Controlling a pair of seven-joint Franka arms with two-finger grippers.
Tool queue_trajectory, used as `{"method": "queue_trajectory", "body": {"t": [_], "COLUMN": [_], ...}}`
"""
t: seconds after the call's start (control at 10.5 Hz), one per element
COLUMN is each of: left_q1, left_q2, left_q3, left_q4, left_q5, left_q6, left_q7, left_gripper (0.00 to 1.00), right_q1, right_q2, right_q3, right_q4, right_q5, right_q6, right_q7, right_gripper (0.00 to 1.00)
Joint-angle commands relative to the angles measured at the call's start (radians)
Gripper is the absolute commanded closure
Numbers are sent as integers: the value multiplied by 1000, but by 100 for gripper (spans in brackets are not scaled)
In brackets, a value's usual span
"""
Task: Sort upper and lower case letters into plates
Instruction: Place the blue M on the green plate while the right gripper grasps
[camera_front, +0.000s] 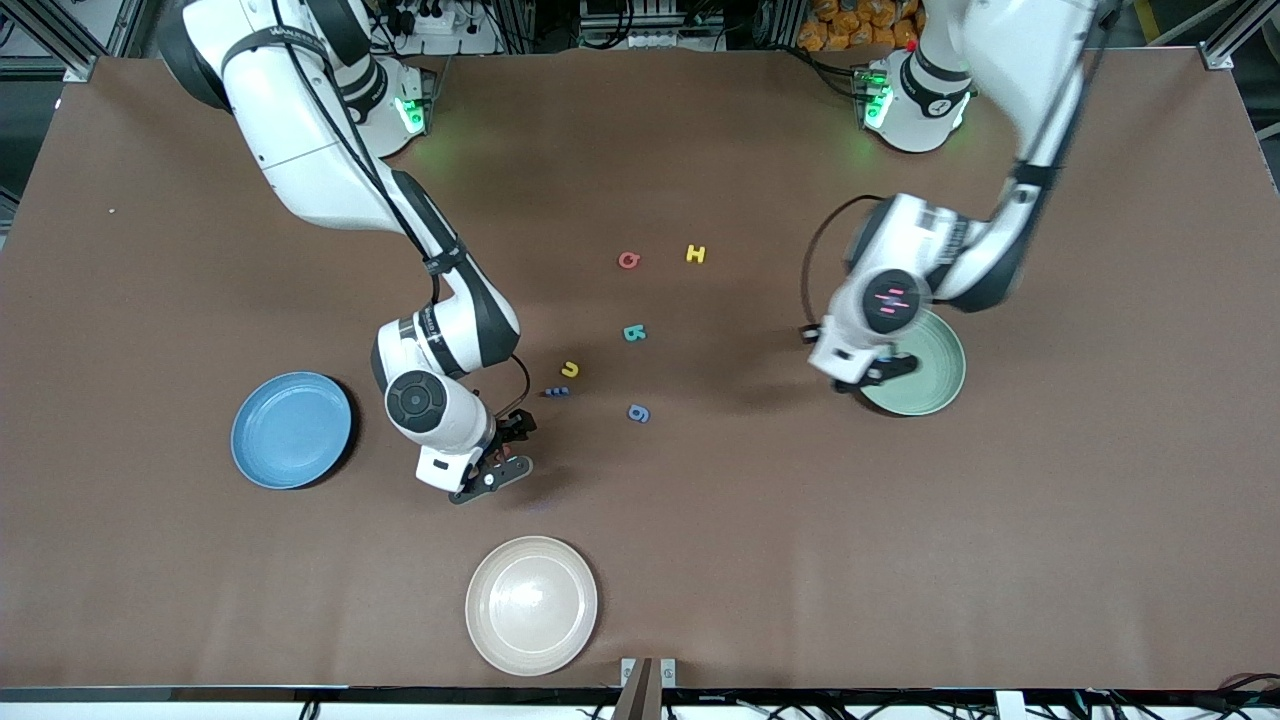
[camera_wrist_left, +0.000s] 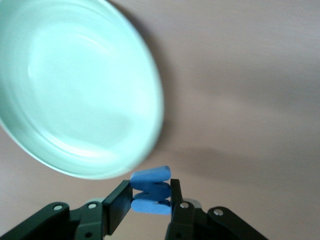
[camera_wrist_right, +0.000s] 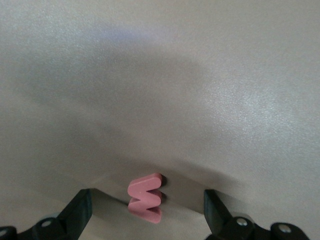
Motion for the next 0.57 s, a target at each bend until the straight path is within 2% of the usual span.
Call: {"method": "queue_trajectory", "body": {"t": [0.0, 0.1, 0.19, 0.29, 0.48], "left_q1": [71, 68, 61, 58, 56], "left_q2": [-34, -31, -22, -22, -24], "left_q3": [-17, -17, -17, -19, -23], "left_q4": [-67, -68, -65, -64, -58], "left_q5": [80, 80, 83, 83, 68], "left_q6": [34, 40, 43, 46, 46], "left_q7": [143, 149, 149, 149, 140], "left_gripper": [87, 66, 8, 0, 0], "right_q1": [9, 10, 14, 20, 21], "right_q2": [-16, -18, -18, -19, -21], "right_q3": [-17, -17, -19, -19, -19], "right_q4": [-17, -17, -17, -17, -14], "right_q5": [-42, -42, -44, -45, -47], "right_q6": [6, 6, 8, 8, 6], "right_q7": [22, 22, 42, 60, 65], "right_gripper": [0, 0, 0, 0, 0]}}
